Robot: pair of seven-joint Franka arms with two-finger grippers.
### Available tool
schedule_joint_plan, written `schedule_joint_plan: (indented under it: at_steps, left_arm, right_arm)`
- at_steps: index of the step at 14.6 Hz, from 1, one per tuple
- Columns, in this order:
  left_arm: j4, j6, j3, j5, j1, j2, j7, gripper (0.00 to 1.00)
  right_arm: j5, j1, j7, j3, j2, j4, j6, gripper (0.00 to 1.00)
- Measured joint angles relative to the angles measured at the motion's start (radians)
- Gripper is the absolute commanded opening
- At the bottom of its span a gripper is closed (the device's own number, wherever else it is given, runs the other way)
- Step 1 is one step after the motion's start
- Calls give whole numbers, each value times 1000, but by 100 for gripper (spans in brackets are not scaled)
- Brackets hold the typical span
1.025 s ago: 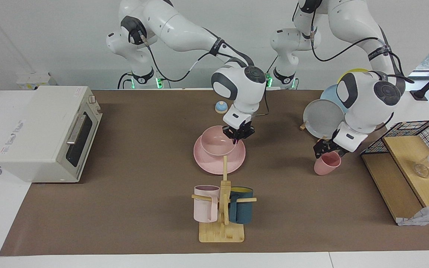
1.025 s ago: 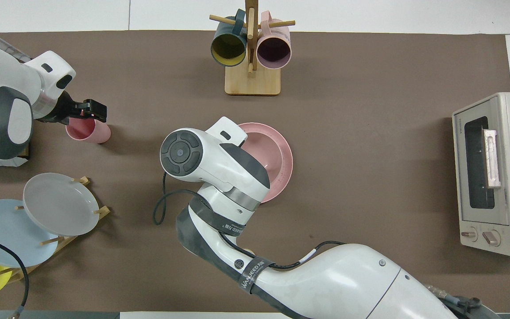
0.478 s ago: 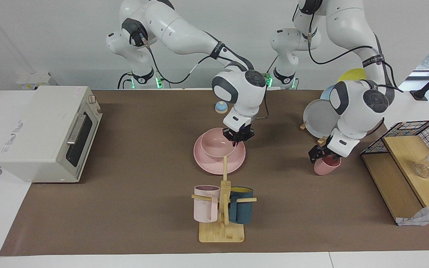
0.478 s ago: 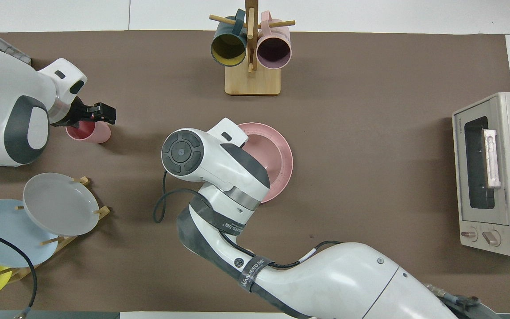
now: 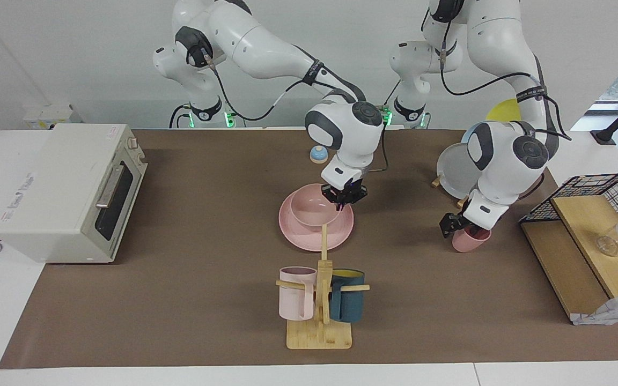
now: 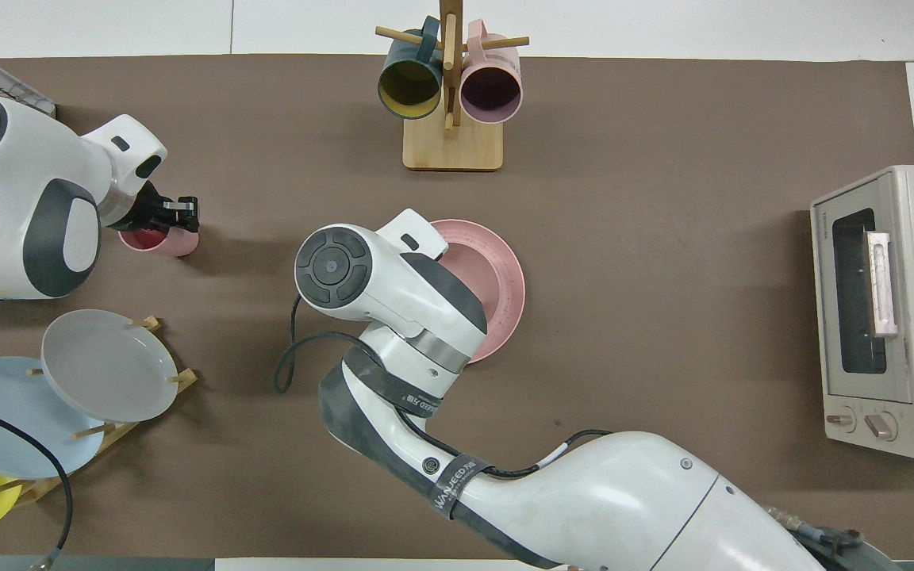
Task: Organize tableware
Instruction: 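Lower the bowl onto the plate while the left gripper grasps the cup, then lift the pink cup with the left gripper while the right gripper withdraws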
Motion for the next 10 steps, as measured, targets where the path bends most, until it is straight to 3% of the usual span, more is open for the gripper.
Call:
schedule_joint_plan:
  at_steps: [3, 6, 8, 10]
  left_arm:
    - [5, -1, 1, 0, 0, -2, 9, 0]
    - [27, -21, 1, 0, 0, -2, 10, 0]
    - [101, -122, -2, 0, -2, -5, 4, 0]
    - [236, -297, -9, -7, -22, -10, -71, 0]
  right_arm:
    - [0, -22, 0, -3, -26, 17, -8, 100]
    - [18, -99, -96, -3, -127, 24, -99, 100]
    - [71, -187, -230, -7, -213, 21, -213, 100]
    - [133, -274, -392, -45, -296, 7, -305, 100]
